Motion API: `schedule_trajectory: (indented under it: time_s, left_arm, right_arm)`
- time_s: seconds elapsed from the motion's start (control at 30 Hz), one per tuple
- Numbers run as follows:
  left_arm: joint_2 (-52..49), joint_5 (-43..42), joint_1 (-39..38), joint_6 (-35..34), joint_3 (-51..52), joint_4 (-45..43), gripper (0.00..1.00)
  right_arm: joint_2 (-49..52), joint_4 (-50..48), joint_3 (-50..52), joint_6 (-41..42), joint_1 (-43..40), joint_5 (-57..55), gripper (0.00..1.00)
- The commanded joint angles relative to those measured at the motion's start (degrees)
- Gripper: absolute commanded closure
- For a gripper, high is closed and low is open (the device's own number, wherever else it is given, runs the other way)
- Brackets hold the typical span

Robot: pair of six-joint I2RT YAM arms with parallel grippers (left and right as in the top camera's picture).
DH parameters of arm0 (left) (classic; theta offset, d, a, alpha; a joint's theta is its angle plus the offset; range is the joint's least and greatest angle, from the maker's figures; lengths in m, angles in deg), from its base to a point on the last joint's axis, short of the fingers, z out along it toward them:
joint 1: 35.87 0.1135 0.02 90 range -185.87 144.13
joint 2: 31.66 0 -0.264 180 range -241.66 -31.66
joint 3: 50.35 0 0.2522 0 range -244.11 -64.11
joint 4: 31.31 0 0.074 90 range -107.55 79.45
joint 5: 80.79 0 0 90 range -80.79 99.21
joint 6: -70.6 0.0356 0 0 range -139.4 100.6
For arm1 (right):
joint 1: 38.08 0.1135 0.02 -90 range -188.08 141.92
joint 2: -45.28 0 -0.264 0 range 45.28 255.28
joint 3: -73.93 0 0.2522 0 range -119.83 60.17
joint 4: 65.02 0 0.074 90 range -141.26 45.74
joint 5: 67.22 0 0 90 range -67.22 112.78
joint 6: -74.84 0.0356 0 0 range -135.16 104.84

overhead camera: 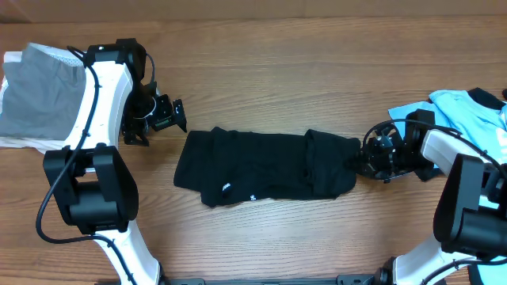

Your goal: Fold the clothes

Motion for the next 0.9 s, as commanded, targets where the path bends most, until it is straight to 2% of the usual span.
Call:
schedule_trajectory:
  time_s: [0.0, 0.13, 0.27, 0.53, 0.7, 0.87]
  left_arm:
    - [0.1, -0.7, -0.2, 1.1, -1.3, 0.3, 0.00]
    - [0.1, -0.7, -0.2, 1.1, -1.3, 0.2, 0.00]
    - [0.1, -0.7, -0.2, 1.1, -1.3, 0.2, 0.00]
    - [0.1, -0.7, -0.2, 1.1, -1.3, -0.3, 0.00]
    - [0.1, -0.7, -0.2, 1.0, -1.3, -0.3, 0.00]
    - [0.1, -1.2, -0.2, 0.2, -1.3, -1.0, 0.00]
  right_arm:
    - [0.5, -0.5, 0.0, 0.6, -0.2, 0.4, 0.96]
    - [0.3, 1.2, -1.1, 1.4, -2.3, -1.9, 0.96]
    - [-0.7, 6.7, -4.1, 1.4, -4.4, -9.7, 0.96]
    - [-10.6, 13.8, -10.1, 8.1, -2.6, -24.3, 0.96]
    - [-15.0, 16.0, -10.5, 12.0, 3.7, -30.6, 0.96]
    - [-14.9, 14.6, -9.6, 17.3, 16.4, -37.6, 0.96]
